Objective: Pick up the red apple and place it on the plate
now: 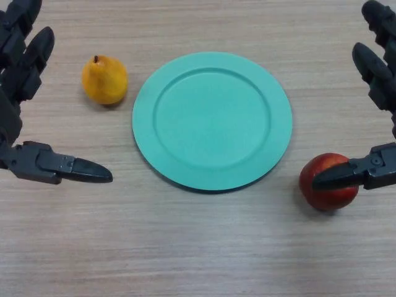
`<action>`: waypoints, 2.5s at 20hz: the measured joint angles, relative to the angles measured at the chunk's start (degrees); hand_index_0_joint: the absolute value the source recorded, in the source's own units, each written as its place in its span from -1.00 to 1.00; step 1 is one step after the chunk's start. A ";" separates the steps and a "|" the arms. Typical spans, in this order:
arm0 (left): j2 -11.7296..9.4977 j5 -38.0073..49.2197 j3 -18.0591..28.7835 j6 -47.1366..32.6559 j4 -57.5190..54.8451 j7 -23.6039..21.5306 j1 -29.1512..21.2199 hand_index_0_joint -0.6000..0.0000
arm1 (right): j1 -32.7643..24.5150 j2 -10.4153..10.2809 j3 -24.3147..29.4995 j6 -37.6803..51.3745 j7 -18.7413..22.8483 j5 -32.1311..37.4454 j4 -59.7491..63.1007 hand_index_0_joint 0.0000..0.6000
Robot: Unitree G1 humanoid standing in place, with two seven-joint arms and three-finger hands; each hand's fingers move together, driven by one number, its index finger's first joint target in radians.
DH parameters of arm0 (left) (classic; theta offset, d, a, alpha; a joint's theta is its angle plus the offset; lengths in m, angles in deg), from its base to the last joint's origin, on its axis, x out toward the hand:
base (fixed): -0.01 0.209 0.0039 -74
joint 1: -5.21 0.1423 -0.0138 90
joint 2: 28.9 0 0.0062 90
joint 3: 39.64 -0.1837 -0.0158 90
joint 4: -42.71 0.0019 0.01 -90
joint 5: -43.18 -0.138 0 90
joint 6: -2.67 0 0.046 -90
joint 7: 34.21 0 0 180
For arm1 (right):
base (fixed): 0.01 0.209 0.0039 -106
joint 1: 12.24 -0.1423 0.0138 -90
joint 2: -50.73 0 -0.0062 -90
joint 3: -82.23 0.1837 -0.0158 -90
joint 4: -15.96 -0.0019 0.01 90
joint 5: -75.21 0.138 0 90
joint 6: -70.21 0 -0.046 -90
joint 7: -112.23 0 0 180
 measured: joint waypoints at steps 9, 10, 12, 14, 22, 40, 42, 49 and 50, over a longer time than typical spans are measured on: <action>3.06 -2.90 -0.40 2.59 -0.71 2.65 4.12 1.00 | 3.38 0.09 0.27 8.51 -5.49 -5.64 7.34 -1.00; 3.43 -2.89 -0.41 2.60 -0.58 2.65 4.55 1.00 | 4.42 0.06 0.31 13.19 -6.35 -8.01 10.30 -1.00; 3.66 -2.89 -0.48 2.60 -0.87 2.64 4.95 1.00 | 5.91 -0.07 1.24 19.55 -7.60 -9.92 15.80 -1.00; 4.79 -2.93 -1.55 2.60 -0.90 2.52 5.81 1.00 | 6.69 -0.13 2.92 25.91 -8.21 -11.32 21.43 -1.00; 5.82 -5.52 -6.76 4.68 -1.09 2.27 5.08 1.00 | 5.64 0.18 1.99 39.63 -7.92 -17.69 46.07 -1.00; 4.14 -0.59 -1.21 4.87 1.76 2.69 3.69 1.00 | -9.03 -2.04 -5.00 28.60 4.29 -15.24 53.48 1.00; 4.01 -0.16 -1.09 4.88 1.74 2.69 3.99 1.00 | -13.24 -2.42 -5.58 27.53 4.26 -15.23 52.80 1.00; 2.56 0.49 0.57 4.87 1.39 2.80 4.03 1.00 | -24.74 -8.41 -21.14 32.62 12.71 -17.27 68.17 0.83; 2.21 2.13 1.34 4.87 1.39 2.87 4.04 1.00 | -25.16 -8.45 -21.73 32.97 14.96 -17.08 69.21 0.50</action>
